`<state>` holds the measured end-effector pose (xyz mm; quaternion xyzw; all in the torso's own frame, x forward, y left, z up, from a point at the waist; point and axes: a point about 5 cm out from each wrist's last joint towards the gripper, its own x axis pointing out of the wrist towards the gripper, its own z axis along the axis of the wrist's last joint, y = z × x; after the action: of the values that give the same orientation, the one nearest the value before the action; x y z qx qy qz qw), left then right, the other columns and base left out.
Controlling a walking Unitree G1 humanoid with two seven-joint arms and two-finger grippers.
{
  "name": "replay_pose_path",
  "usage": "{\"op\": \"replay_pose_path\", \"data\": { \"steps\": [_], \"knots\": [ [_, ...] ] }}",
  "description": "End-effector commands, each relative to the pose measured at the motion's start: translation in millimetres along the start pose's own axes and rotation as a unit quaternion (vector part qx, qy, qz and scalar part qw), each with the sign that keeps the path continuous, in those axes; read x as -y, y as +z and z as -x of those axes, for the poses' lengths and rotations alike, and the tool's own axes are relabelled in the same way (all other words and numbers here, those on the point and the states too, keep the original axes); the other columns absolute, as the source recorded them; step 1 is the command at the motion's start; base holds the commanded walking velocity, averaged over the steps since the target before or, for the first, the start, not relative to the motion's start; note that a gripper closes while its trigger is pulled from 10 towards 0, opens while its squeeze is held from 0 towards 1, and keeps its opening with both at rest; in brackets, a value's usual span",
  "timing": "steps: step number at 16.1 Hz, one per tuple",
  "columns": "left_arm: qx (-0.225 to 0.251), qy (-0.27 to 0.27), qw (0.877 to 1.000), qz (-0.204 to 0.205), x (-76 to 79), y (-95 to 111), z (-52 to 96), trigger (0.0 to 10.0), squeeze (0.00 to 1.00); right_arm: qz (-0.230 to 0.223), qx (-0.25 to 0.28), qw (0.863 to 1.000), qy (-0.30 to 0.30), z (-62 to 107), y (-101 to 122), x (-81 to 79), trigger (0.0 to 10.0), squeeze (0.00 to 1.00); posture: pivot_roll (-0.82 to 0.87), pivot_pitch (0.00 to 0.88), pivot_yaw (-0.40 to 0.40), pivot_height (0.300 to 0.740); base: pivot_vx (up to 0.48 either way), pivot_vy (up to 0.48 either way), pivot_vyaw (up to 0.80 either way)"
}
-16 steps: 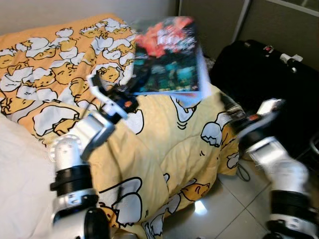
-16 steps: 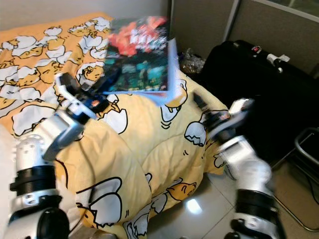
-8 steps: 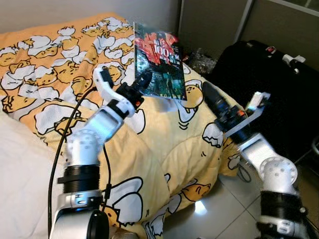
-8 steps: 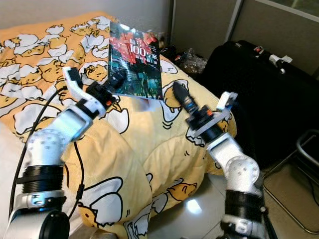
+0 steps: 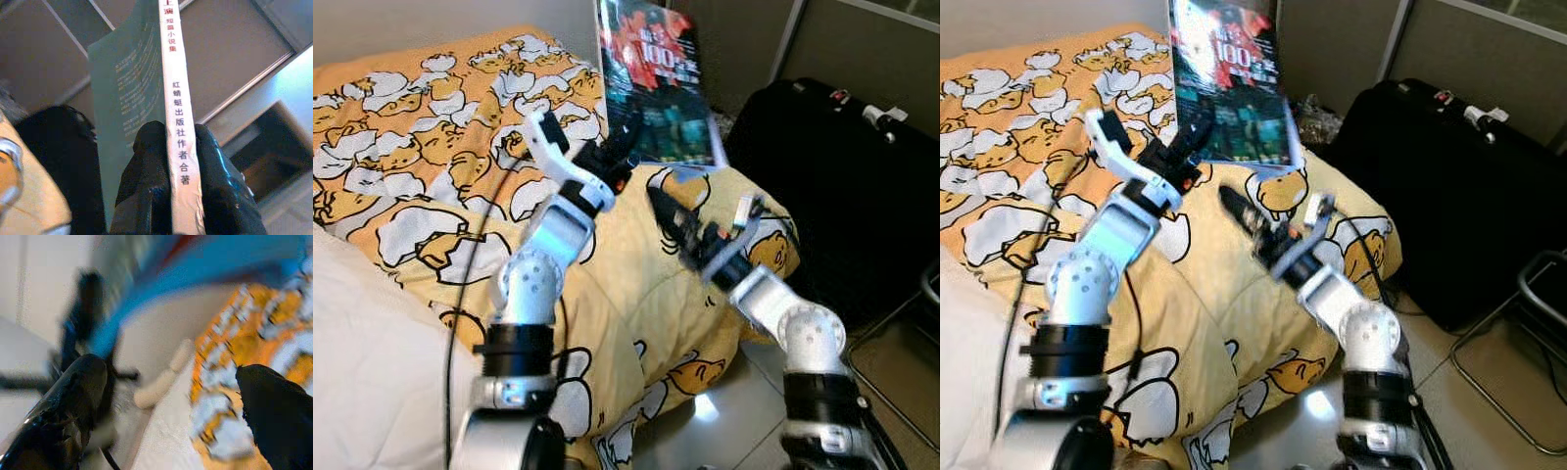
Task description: Clean up the room
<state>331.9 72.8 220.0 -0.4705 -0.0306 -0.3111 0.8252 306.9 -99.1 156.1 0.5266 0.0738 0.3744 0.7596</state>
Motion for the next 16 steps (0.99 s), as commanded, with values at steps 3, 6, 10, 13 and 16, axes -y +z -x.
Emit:
{"op": "replay_pose_path", "data": {
  "steps": [3, 6, 10, 13, 16],
  "knots": [
    [-0.017, -0.052, 0.998, 0.030, 12.1, -5.3, 6.2, 0.0, 0.00, -0.011, 0.080, 0.993, 0.082, 0.4, 25.3, -21.0, 10.0, 0.00, 0.05, 0.000, 0.010, 0.740, 0.000, 0.000, 0.00],
    [-0.026, -0.054, 0.996, 0.071, 12.3, -11.1, 8.4, 0.0, 0.00, -0.015, 0.100, 0.992, 0.080, -0.1, 31.7, -20.5, 10.0, 0.00, 0.04, 0.000, 0.013, 0.740, 0.000, 0.000, 0.00],
    [-0.035, -0.066, 0.994, 0.078, 16.2, -13.0, 9.6, 0.0, 0.00, -0.029, 0.118, 0.990, 0.071, 2.2, 36.0, -15.6, 10.0, 0.00, 0.04, 0.000, 0.020, 0.740, 0.000, 0.000, 0.00],
    [-0.052, -0.059, 0.997, 0.027, 13.7, -16.9, 9.7, 0.0, 0.00, -0.034, 0.119, 0.989, 0.083, 1.9, 36.3, -18.2, 0.0, 0.00, 0.04, 0.000, 0.021, 0.740, 0.000, 0.000, 0.00],
    [-0.021, -0.038, 0.999, 0.018, 9.9, -7.8, 6.7, 0.0, 0.00, 0.032, 0.022, 0.999, 0.024, -0.4, 18.2, -10.5, 10.0, 0.00, 0.04, 0.000, 0.018, 0.740, 0.000, 0.000, 0.00]
  ]
}}
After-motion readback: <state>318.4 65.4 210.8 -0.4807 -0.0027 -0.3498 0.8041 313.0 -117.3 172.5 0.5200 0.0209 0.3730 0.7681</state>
